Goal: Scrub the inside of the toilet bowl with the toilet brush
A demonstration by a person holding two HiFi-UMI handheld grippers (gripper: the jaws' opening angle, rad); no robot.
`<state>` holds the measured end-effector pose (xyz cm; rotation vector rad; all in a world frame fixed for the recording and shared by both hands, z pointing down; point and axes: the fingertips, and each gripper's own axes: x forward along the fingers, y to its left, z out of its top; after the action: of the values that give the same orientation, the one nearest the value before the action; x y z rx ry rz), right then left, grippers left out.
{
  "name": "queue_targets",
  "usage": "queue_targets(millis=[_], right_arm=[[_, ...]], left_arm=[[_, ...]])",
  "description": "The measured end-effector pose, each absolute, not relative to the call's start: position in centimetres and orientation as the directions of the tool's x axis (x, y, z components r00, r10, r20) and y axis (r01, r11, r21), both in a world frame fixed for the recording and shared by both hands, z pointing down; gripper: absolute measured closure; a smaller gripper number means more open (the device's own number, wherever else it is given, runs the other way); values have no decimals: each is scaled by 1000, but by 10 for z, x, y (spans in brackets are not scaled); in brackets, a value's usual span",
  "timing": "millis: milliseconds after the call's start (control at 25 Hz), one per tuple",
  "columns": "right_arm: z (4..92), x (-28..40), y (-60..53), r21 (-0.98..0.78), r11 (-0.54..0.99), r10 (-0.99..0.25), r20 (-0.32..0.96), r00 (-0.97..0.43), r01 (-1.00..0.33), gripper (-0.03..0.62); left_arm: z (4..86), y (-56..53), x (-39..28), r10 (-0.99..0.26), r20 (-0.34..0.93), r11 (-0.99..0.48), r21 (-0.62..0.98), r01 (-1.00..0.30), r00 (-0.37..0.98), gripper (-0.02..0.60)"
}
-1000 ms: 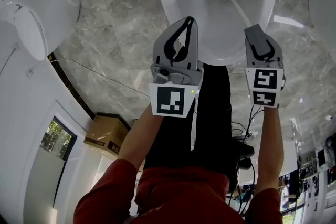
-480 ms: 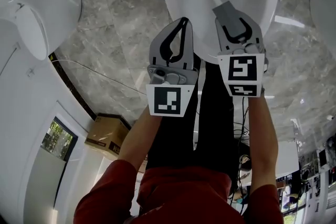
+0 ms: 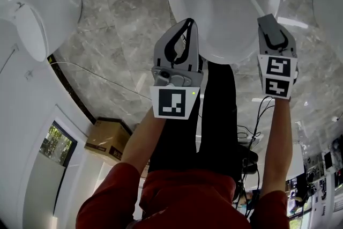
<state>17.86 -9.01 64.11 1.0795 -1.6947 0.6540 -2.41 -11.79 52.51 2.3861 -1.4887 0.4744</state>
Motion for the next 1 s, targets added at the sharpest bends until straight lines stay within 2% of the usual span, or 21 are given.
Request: queue_targets(millis=[200, 480, 600, 760, 1000], right_arm=[[648, 132, -13, -58, 454, -260, 946, -195, -889, 447], [633, 64, -66, -190, 406, -370, 860, -352, -894, 445], [640, 73, -104, -109, 457, -400, 861, -314, -883, 447], [662, 128, -127, 48, 502, -395, 901, -179, -864, 447], [652, 172, -78, 109, 575, -346, 931, -120, -811, 447]], left_arm=[[527, -111, -26, -802, 436, -426, 59, -903, 407, 583], [522, -107, -25, -801, 439, -433, 46, -900, 408, 581], [518, -105, -22, -804, 433, -431, 50, -901, 408, 581], [517, -100, -19, -801, 432, -436, 54, -898, 415, 581], [517, -97, -21, -807, 428, -430, 46, -902, 406, 581]])
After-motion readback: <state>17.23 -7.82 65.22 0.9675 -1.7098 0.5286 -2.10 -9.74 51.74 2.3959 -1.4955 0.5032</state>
